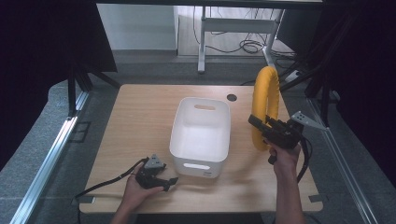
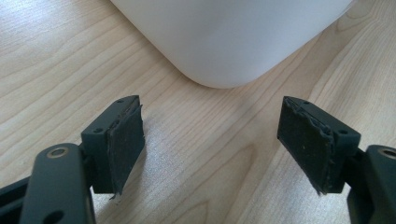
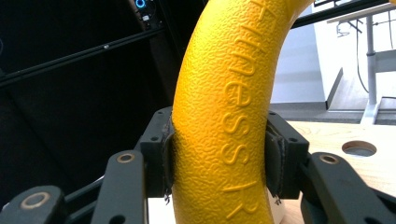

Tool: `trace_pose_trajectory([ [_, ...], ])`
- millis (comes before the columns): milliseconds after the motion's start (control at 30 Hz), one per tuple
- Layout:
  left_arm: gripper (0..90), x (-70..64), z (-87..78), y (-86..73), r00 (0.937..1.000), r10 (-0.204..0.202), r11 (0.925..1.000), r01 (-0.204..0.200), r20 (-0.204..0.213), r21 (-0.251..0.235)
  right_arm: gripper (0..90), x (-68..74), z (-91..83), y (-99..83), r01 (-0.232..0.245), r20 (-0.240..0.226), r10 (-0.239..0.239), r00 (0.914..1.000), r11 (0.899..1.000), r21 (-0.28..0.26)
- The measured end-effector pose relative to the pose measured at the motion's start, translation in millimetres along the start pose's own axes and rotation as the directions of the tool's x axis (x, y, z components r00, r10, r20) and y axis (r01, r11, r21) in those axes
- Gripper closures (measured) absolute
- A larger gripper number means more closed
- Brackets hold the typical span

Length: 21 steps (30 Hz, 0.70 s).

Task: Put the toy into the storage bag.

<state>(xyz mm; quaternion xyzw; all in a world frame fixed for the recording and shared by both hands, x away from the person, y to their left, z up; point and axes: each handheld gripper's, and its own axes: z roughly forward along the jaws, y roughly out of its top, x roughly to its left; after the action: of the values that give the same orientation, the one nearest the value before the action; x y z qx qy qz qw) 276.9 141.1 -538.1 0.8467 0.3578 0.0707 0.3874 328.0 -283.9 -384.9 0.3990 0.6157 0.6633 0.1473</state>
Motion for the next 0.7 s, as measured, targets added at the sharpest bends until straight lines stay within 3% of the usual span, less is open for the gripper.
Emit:
trace_pose_trajectory([
  [200,22.9,0.1,0.2,-0.1,1.0,0.001,1.0,-0.001,0.0,0.002,51.4,3.2,1.6,-2.8,-0.001,0.009,0.001,1.0,1.0,-0.015],
  [500,22.9,0.0,0.2,-0.1,1.0,0.001,1.0,-0.001,0.0,0.004,51.3,15.8,7.1,-8.7,-0.002,0.065,0.008,0.9978,0.996,-0.094],
  [700,22.9,0.0,0.9,-0.4,1.0,-0.001,1.0,0.001,0.001,0.008,51.2,20.9,12.2,-10.7,-0.009,0.059,0.016,0.9981,0.992,-0.122],
])
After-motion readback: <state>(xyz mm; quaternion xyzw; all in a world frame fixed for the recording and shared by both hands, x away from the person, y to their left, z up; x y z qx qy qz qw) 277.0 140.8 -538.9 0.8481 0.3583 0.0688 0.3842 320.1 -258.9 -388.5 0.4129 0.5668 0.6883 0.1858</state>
